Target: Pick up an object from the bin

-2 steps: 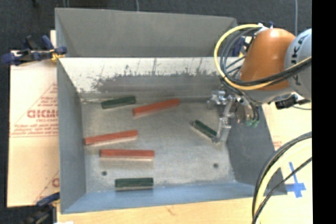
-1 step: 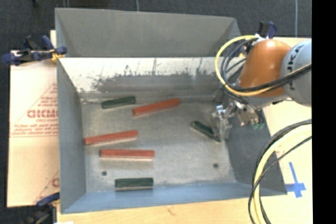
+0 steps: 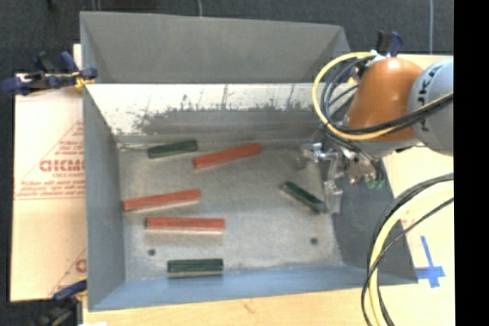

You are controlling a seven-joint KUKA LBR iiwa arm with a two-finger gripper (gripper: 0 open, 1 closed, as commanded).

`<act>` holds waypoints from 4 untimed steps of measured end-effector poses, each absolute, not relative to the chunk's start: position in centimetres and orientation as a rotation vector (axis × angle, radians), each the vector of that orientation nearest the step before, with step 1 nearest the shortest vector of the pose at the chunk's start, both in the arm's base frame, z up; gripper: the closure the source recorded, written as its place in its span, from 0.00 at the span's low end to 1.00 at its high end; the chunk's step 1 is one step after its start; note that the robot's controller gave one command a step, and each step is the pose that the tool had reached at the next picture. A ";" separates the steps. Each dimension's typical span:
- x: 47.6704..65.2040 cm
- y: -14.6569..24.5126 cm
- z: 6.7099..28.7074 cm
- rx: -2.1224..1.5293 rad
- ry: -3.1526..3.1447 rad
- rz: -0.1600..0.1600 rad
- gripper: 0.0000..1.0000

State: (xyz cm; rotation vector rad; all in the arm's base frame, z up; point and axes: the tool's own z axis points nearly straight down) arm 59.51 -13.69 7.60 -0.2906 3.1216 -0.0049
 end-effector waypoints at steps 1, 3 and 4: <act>59.5 -13.7 7.6 -0.291 3.122 -0.005 0.00; 52.9 -9.2 8.1 -0.525 3.094 -0.004 1.00; 55.9 -4.2 22.3 -0.513 3.094 -0.001 1.00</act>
Offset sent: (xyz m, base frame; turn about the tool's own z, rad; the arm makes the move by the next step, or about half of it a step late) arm -0.0669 0.0464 0.0039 -0.1516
